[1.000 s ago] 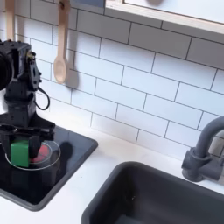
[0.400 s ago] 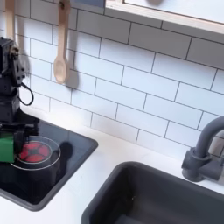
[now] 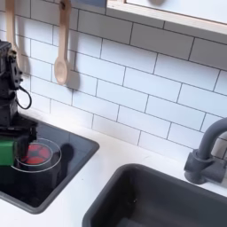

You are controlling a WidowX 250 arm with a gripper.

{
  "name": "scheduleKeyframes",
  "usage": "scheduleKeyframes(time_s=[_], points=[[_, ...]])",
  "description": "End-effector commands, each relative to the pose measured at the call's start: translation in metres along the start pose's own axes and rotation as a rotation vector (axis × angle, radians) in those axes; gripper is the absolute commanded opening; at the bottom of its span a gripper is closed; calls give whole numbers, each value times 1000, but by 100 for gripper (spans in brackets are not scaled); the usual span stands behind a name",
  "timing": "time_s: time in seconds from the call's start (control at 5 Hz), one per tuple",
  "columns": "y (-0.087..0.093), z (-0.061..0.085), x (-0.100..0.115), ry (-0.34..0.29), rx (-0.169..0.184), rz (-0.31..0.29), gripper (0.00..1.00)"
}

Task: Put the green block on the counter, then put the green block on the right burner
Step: 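Put the green block on the counter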

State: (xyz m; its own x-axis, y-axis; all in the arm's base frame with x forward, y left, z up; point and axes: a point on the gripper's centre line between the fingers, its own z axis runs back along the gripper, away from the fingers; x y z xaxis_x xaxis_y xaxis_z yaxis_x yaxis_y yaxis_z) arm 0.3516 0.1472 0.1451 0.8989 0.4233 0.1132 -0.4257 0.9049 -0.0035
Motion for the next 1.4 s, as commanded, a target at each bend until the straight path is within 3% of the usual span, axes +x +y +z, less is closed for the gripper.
scheduleKeyframes(time_s=[0.0,0.2,0.6,0.8,1.0,1.2], points=[[-2,-3,-5,10,0,-7,100],[-1,-4,-4,6,1,-4,0],[-4,0,-5,17,-16,-7,0],[-12,8,-8,28,-41,-20,0],[-17,26,-9,19,-74,-11,0],[-25,52,-8,-42,-94,-3,0]])
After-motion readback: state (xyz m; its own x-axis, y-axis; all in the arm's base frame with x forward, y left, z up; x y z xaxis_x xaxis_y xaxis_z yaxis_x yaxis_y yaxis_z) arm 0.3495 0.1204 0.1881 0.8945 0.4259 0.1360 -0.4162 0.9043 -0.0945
